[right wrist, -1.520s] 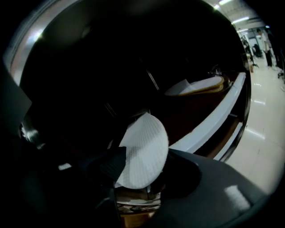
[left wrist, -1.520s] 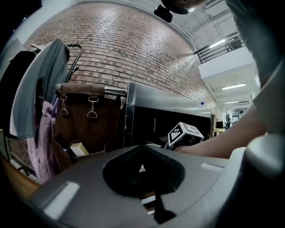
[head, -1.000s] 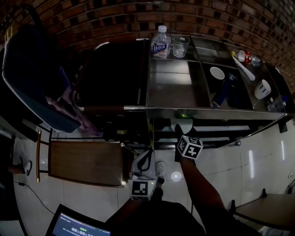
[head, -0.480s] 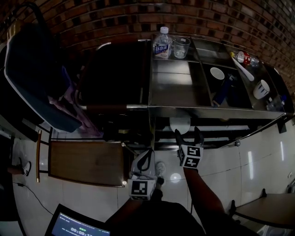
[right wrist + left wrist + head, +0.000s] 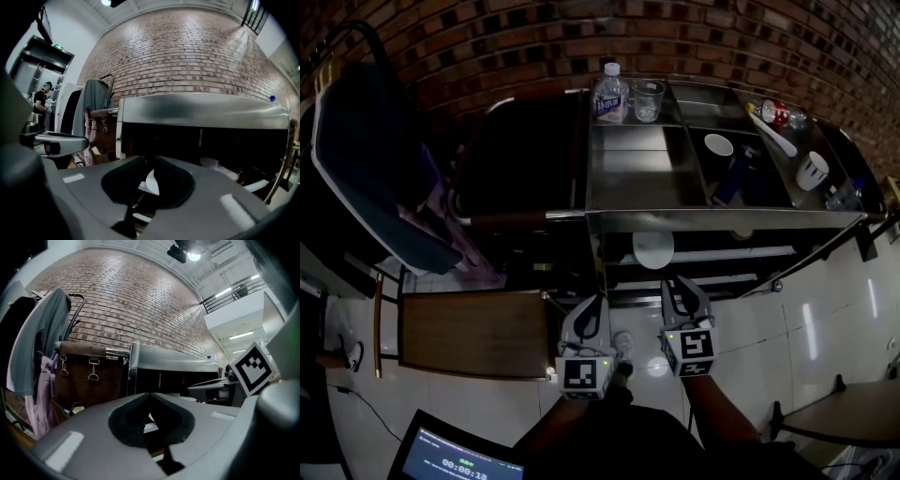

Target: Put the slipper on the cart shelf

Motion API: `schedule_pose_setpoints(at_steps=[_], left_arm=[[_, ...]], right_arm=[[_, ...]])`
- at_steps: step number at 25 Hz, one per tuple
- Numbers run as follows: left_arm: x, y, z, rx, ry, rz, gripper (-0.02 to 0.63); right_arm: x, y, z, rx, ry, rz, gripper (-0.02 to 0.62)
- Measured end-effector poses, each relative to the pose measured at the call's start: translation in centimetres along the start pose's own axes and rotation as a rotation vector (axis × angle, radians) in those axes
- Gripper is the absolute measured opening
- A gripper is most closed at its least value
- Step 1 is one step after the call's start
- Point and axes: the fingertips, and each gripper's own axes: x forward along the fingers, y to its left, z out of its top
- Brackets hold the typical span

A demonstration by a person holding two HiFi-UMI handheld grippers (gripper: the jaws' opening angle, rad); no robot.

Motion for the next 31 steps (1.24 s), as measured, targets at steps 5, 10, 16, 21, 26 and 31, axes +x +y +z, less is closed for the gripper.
schedule_pose_setpoints(at_steps=[5,10,16,21,26,31], left_arm=[[0.0,-0.5,0.2,-0.001,-0.003,0.001,0.015],[-0.4,-0.8,0.1,0.009,0.004,0.001,0.015],[-0.2,-0.2,-0.4,0.004,0.012,0.010,0.015],[-0.4,-0.6,0.0,0.003,-0.001,0.015,0.015],[-0.8,-0.6,0.3,0.041,-0.003,0.017,0.015],[-0.5,-0.7,0.5,0.045,-0.003,0.014,0.015]], right_arm=[[-1.6,0.2,-0.5,-0.019,0.003,-0.020,0.002],[-2.6,0.1,-0.8,-0.005,-0.020,-0.039,0.002],[-2.4,1.0,0.3,-0.012,-0.080,-0.017,0.002],[-2.8,0.9,0.3,-0.025,-0.103,-0.019,0.002],[-2.8,1.2,-0.2,-0.047,-0.116,-0.032,0.002],[-3.0,0.9,0.4,-0.060,-0.140,-0.032,0.002]])
